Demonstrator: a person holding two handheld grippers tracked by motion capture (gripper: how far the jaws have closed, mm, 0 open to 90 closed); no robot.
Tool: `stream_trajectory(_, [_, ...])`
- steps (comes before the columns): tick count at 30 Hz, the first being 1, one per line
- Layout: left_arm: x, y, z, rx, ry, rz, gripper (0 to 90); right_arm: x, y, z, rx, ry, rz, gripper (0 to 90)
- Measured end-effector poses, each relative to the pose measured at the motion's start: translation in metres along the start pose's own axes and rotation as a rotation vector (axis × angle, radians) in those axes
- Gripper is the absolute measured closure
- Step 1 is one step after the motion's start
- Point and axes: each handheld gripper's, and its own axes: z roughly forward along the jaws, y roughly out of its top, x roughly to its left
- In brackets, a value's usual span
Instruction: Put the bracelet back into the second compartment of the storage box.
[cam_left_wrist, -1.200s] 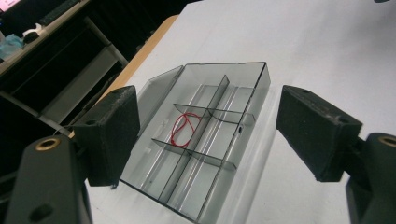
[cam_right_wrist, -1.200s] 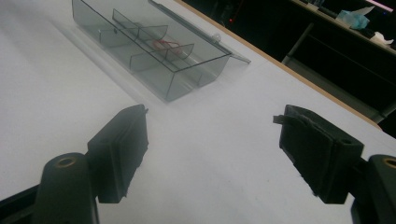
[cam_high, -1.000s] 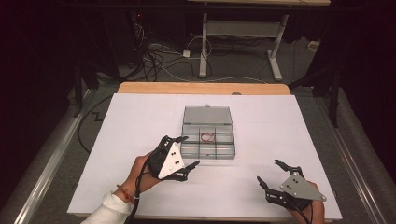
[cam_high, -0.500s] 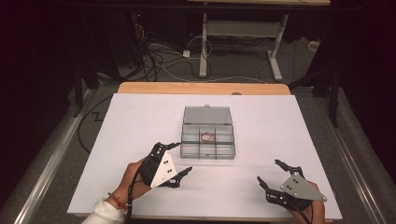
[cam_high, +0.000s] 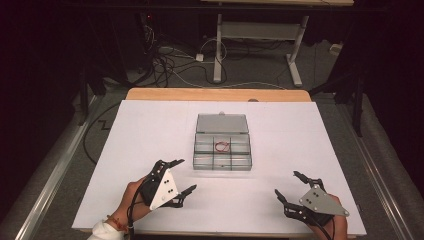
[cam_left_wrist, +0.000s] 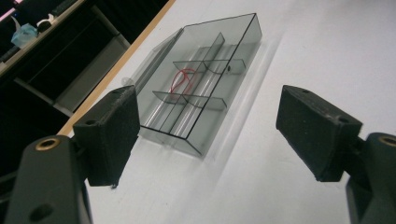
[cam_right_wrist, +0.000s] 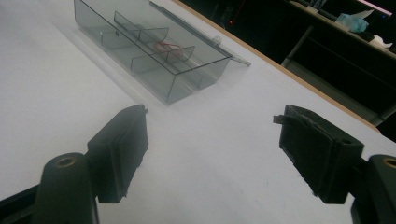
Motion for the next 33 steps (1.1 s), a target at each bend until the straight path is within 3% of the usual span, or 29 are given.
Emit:
stream_trajectory(12, [0.000,-0.022,-0.011,0.038,0.014,-0.037,21.0,0.001,0.000,0.000,0.001,0.001,0.000,24.3])
stream_trajectory(15, [0.001,-0.029,-0.012,0.044,0.012,-0.062,21.0,0.001,0.001,0.000,0.001,0.001,-0.001,24.3])
stream_trajectory(16, [0.001,-0.032,-0.012,0.053,0.018,-0.055,21.0,0.001,0.001,0.000,0.001,0.001,-0.001,24.3])
stream_trajectory(17, [0.005,-0.034,-0.015,0.103,0.016,-0.008,21.0,0.002,0.001,0.000,0.001,0.001,0.000,24.3])
stream_trajectory(18, [0.001,-0.038,-0.012,0.055,0.018,-0.079,21.0,0.002,0.001,0.000,0.001,0.001,0.000,24.3])
stream_trajectory(21, [0.002,-0.045,-0.014,0.084,0.021,-0.081,21.0,0.001,0.000,0.000,0.002,0.003,0.004,24.3])
stream_trajectory(22, [0.002,-0.048,-0.014,0.074,0.024,-0.098,21.0,0.001,0.000,0.000,0.002,0.003,0.003,24.3])
stream_trajectory(27, [0.005,-0.063,-0.018,0.110,0.033,-0.132,21.0,0.001,-0.001,0.001,0.009,0.002,0.004,24.3])
stream_trajectory(33, [0.012,-0.085,-0.022,0.155,0.030,-0.245,21.0,-0.002,-0.003,0.004,0.017,0.000,0.018,24.3])
